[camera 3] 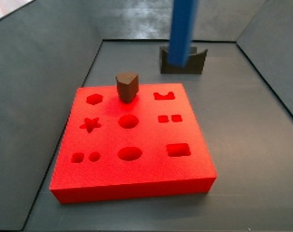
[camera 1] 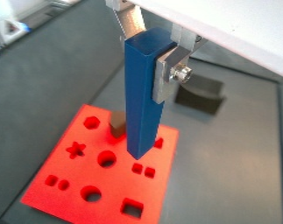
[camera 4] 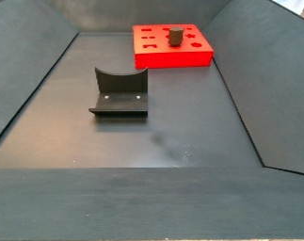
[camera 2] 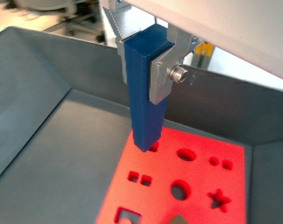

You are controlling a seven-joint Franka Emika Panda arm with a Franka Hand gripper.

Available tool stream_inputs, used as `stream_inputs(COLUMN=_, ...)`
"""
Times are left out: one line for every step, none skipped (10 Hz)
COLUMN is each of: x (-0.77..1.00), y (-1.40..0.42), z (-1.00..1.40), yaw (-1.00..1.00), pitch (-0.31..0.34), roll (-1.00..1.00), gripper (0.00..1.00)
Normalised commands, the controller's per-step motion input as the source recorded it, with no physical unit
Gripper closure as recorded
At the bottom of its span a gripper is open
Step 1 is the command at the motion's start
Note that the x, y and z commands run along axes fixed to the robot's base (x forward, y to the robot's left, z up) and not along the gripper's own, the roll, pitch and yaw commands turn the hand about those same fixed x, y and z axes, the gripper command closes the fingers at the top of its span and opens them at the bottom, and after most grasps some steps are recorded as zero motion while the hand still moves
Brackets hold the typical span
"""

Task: Pick up the rectangle object. Move up. Move to above the board. Insert the rectangle object.
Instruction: Insert the rectangle object.

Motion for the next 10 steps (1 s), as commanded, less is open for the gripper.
stream_inputs(x=0.00, y=-0.19, z=-0.37, yaw=-0.95, pitch=0.000, roll=0.00, gripper=1.00)
stream_inputs(x=0.00, y=-0.17, z=-0.37, yaw=-0.96, pitch=0.000, roll=0.00, gripper=1.00)
stream_inputs(x=0.04, y=-0.17, z=-0.35, yaw=-0.92, pitch=0.000, roll=0.00, gripper=1.00)
stream_inputs(x=0.09, y=-0.16, z=-0.34, yaw=-0.89, pitch=-0.003, roll=0.00, gripper=1.00)
stream_inputs(x=0.09, y=-0.15, z=-0.37, yaw=-0.89, pitch=0.000, roll=0.01, gripper=1.00)
stream_inputs(x=0.08, y=-0.14, z=-0.35, yaw=-0.89, pitch=0.000, roll=0.03, gripper=1.00)
stream_inputs(x=0.09, y=-0.14, z=-0.30, yaw=-0.89, pitch=0.000, roll=0.03, gripper=1.00)
stream_inputs(x=0.16, y=-0.13, z=-0.26, yaw=-0.84, pitch=0.000, roll=0.01, gripper=1.00)
stream_inputs(x=0.26, y=-0.13, z=-0.22, yaw=-0.77, pitch=0.000, roll=0.01, gripper=1.00)
stream_inputs(x=0.28, y=-0.13, z=-0.20, yaw=-0.75, pitch=0.000, roll=0.01, gripper=1.00)
